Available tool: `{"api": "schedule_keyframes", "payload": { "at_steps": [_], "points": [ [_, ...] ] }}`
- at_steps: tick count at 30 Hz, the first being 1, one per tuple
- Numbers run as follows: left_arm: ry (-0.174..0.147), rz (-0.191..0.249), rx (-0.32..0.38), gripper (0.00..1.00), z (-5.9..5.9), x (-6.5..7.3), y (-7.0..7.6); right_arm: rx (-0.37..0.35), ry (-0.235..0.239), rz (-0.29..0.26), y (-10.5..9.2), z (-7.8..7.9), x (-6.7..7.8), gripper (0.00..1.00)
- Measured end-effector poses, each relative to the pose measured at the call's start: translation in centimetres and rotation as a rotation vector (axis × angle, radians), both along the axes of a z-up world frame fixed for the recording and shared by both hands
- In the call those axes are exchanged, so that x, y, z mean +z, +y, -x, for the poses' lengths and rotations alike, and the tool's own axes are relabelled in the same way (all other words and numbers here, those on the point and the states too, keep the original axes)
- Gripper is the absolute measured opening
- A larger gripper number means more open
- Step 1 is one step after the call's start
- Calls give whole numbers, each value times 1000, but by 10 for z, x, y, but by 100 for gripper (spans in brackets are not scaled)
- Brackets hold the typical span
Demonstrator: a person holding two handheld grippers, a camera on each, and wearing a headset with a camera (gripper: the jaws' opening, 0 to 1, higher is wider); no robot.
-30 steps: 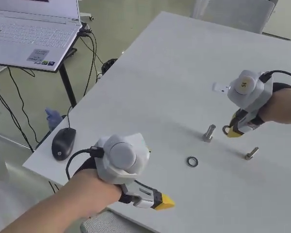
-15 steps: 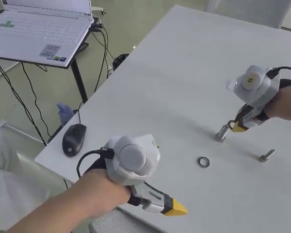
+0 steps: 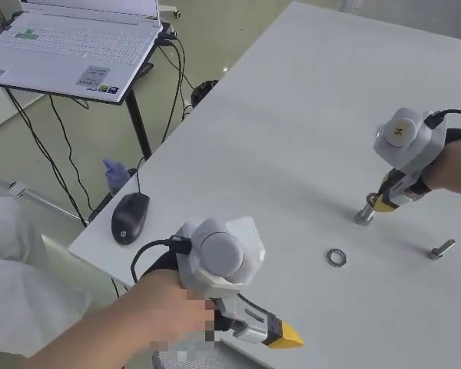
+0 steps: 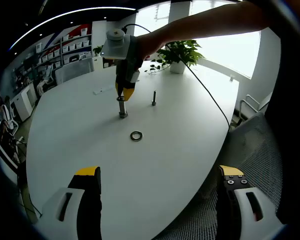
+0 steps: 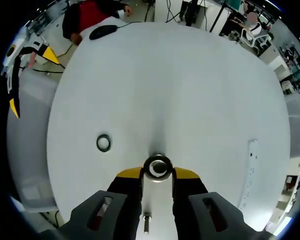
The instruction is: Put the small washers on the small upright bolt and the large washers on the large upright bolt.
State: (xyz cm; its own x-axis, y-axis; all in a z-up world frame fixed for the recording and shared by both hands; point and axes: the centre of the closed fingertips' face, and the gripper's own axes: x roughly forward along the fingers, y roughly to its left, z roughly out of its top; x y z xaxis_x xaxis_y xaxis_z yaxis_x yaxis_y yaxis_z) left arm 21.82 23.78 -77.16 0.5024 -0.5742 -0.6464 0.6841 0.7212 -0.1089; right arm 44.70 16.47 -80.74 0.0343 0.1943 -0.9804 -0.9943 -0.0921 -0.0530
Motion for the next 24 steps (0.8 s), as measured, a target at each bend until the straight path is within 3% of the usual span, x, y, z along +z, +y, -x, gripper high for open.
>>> {"api": "schedule_keyframes", "payload": {
  "at_steps": [24],
  "points": [
    [18, 9, 22, 89, 6, -6, 3, 27, 0, 48, -1, -6, -23, 23]
  ]
}}
